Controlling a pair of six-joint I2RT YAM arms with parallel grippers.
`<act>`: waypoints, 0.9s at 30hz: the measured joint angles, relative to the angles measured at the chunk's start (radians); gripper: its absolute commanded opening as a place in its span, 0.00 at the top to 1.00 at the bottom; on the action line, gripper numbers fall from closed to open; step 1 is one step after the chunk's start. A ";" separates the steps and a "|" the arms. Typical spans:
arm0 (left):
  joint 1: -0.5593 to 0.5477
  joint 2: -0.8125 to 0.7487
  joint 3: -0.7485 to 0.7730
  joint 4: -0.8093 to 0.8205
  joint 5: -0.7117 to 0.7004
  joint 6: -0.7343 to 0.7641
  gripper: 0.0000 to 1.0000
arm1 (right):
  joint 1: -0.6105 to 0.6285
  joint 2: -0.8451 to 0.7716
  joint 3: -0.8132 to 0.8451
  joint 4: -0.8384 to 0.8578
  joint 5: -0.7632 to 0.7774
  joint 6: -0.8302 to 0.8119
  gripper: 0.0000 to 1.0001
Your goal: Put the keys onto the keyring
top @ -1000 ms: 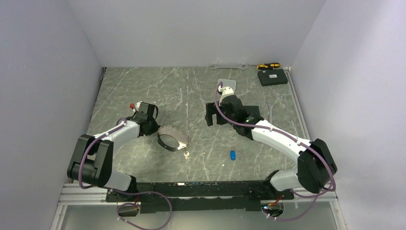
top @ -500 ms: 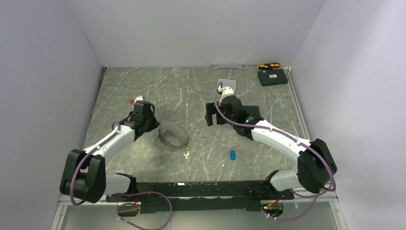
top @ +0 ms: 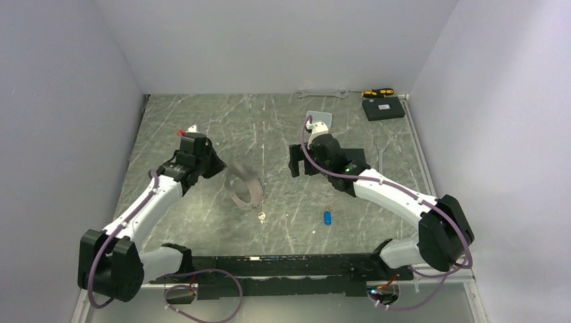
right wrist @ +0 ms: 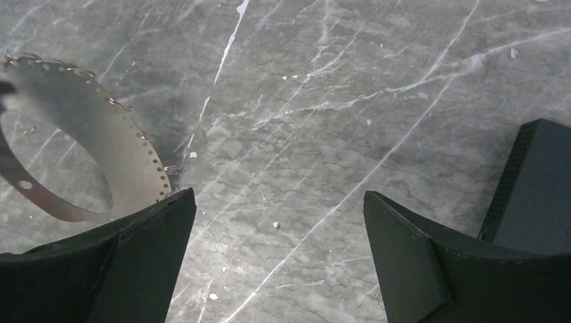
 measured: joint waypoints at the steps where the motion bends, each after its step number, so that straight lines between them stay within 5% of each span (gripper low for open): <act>1: 0.000 -0.008 0.018 -0.022 0.007 -0.014 1.00 | 0.000 0.000 0.000 0.000 0.000 -0.002 0.00; 16: 0.000 -0.103 0.190 -0.289 0.124 -0.170 1.00 | 0.000 -0.074 -0.046 0.095 -0.132 -0.050 0.00; 27: 0.000 -0.216 0.223 -0.340 0.241 -0.131 1.00 | 0.000 -0.233 -0.146 0.251 -0.298 -0.079 0.00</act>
